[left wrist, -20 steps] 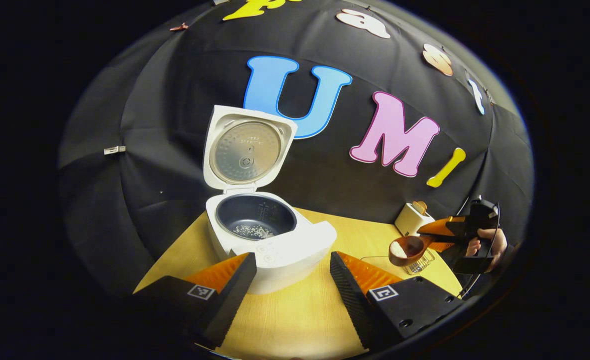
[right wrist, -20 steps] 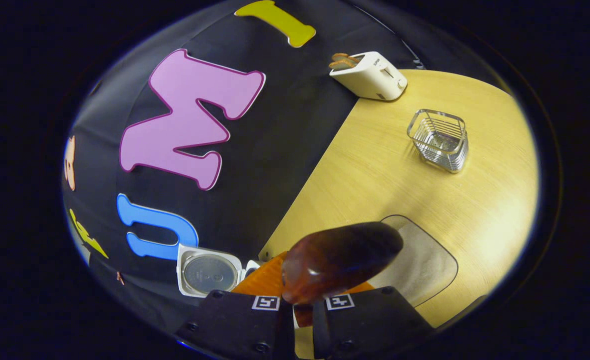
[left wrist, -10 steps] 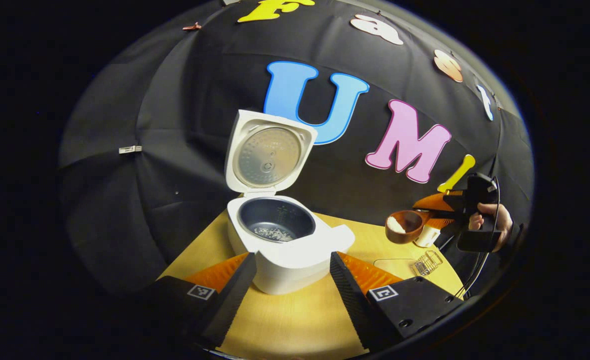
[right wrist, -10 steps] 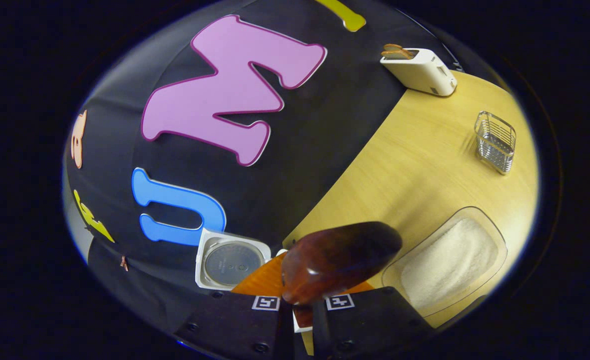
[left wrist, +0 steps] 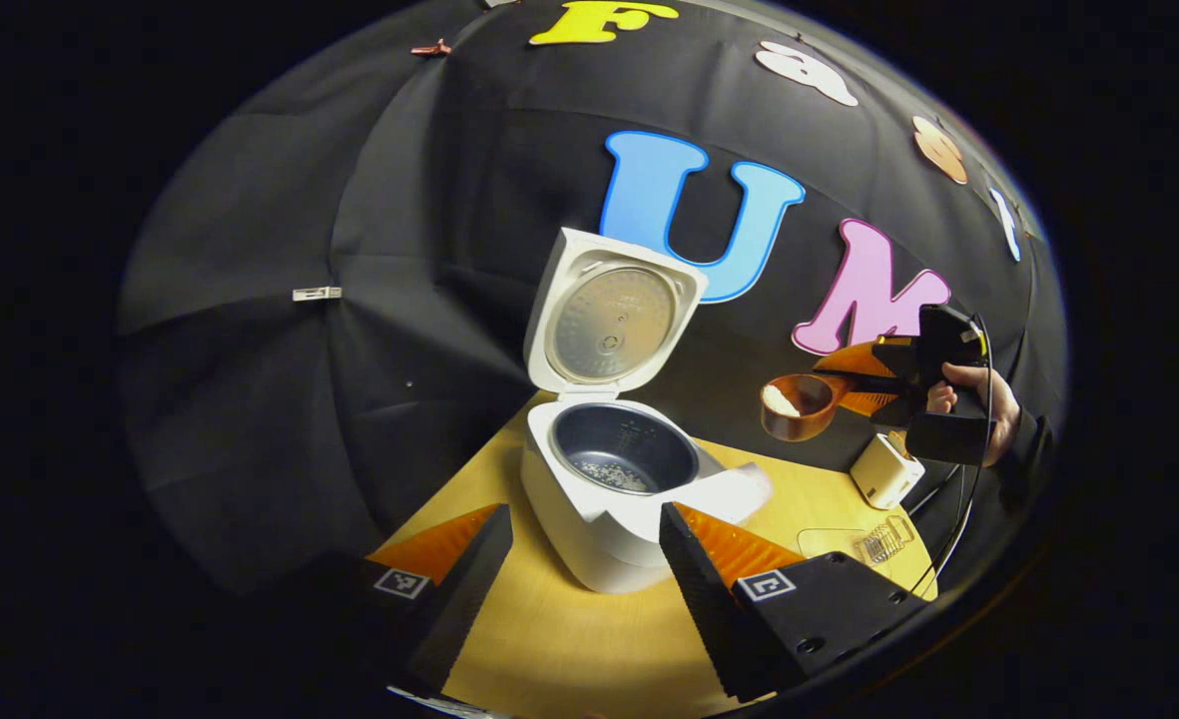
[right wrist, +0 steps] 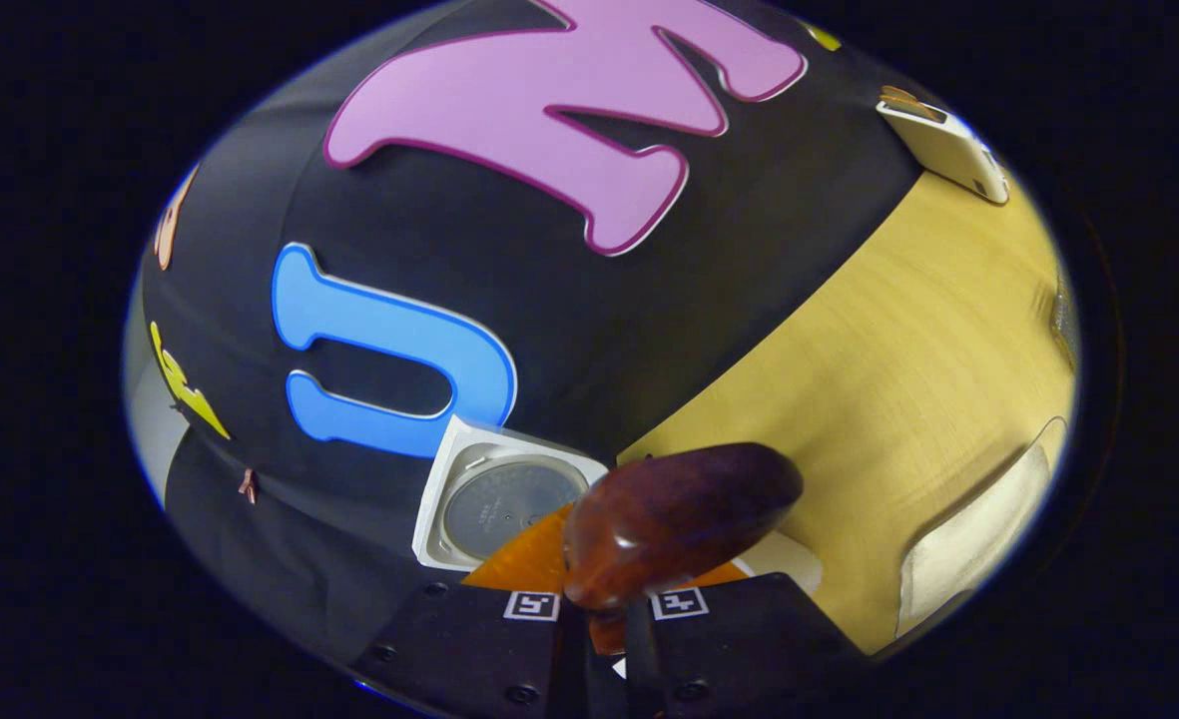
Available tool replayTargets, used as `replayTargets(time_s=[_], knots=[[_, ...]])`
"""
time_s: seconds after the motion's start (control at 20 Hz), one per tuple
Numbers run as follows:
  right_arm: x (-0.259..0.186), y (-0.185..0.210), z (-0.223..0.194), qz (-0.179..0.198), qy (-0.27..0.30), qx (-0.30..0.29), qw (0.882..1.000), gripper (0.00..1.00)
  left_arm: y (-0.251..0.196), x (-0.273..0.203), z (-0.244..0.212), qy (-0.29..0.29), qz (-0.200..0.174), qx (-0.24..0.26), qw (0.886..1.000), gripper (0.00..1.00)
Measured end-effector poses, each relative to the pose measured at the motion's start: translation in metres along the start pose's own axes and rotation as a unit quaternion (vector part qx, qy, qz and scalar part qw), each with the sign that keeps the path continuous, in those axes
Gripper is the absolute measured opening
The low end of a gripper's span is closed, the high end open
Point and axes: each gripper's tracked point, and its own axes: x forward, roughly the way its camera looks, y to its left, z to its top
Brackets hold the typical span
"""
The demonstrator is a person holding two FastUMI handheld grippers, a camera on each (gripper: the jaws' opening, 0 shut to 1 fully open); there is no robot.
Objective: Close the left gripper, press the button to open the rice cooker; take a wooden spoon from the chopstick holder with the right hand, scoop a spoonful of rice and pour it into the rice cooker, then put the wooden spoon back into the chopstick holder.
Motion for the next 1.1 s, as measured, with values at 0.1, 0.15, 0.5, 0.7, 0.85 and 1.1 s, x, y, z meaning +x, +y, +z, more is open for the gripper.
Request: replayTargets(time_s=[0.1, 0.15, 0.5, 0.7, 0.85, 1.1], knots=[[0.023, 0.005, -0.008, -0.005, 0.006, -0.036, 0.999, 0.18, 0.013, 0.002, -0.004, 0.007, 0.013, -0.009, 1.000, 0.96], [0.036, 0.007, -0.011, -0.008, 0.008, -0.053, 0.999, 0.18, 0.020, 0.002, -0.006, 0.010, 0.021, -0.016, 1.000, 0.96], [0.098, 0.026, -0.047, -0.010, 0.000, -0.201, 0.980, 0.18, 0.058, 0.004, -0.007, -0.003, 0.064, -0.040, 0.997, 0.96], [0.118, 0.025, -0.081, -0.009, 0.007, -0.294, 0.956, 0.18, 0.063, 0.010, -0.015, 0.006, 0.067, -0.039, 0.997, 0.96], [0.126, 0.024, -0.094, -0.015, 0.002, -0.374, 0.927, 0.18, 0.062, 0.012, -0.019, 0.005, 0.062, -0.044, 0.997, 0.96], [0.136, 0.036, -0.121, 0.009, -0.006, -0.499, 0.867, 0.18, 0.069, 0.014, -0.029, 0.008, 0.065, -0.055, 0.996, 0.96]])
